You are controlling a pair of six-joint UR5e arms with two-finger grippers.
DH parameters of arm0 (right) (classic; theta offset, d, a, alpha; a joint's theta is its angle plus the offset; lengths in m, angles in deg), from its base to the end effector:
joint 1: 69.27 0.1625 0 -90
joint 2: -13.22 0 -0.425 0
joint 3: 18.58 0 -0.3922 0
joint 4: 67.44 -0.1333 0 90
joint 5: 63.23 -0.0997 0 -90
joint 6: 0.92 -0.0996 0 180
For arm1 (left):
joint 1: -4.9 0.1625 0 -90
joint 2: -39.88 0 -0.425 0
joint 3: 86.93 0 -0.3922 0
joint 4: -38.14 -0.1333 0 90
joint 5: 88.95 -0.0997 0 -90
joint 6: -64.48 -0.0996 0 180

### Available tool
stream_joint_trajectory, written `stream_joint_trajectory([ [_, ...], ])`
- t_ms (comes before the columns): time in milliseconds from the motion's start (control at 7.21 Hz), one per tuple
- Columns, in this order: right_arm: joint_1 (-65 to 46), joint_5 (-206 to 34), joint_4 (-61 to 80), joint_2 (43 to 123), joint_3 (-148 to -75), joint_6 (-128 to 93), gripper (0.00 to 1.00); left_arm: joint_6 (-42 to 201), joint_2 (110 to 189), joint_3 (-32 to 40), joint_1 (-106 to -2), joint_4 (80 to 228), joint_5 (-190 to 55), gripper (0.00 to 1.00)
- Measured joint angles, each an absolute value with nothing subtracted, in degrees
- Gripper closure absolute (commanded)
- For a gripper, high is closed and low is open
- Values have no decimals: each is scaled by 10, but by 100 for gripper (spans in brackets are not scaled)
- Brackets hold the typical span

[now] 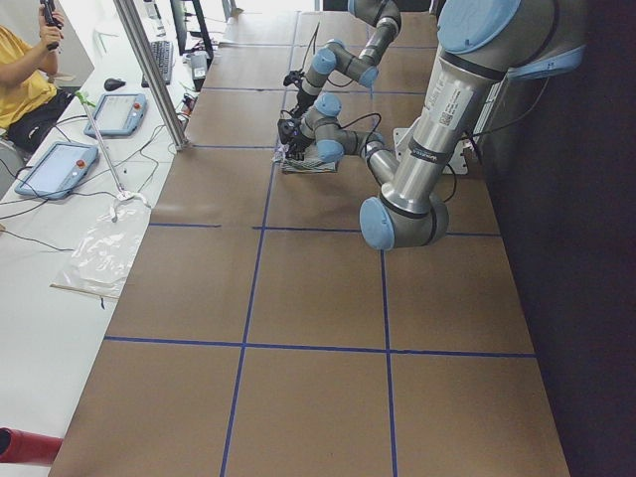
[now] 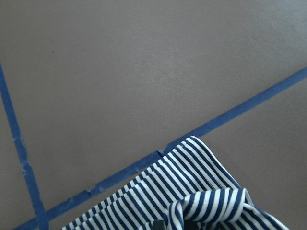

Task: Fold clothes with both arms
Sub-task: 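Lay the folded edge down on the shirt's far edge with both grippers, then release the right gripper and press it on the fold while the left gripper holds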

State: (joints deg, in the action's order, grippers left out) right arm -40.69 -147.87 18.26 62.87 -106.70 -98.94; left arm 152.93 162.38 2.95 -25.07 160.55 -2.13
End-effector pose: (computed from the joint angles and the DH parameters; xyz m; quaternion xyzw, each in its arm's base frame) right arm -0.5665 -0.4710 0.2475 0.1078 -0.3506 0.3082 0.8777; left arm 0.5301 -0.4660 0.2631 0.1680 0.5091 -0.2216 0.8146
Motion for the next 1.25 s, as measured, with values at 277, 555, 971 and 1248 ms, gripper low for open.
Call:
stream_joint_trajectory([
  [277,-405,-1483,184,620,-1083,-927,0,1423,1600,67,-267,1608,13,0],
  [555,-432,-1466,187,618,-1114,-899,0,1377,1581,85,-287,1610,57,0],
  [971,-507,-1380,189,624,-1110,-847,0,1373,1578,88,-290,1610,64,0],
  [1248,-515,-1351,190,620,-1077,-819,0,1375,1576,89,-290,1610,64,0],
])
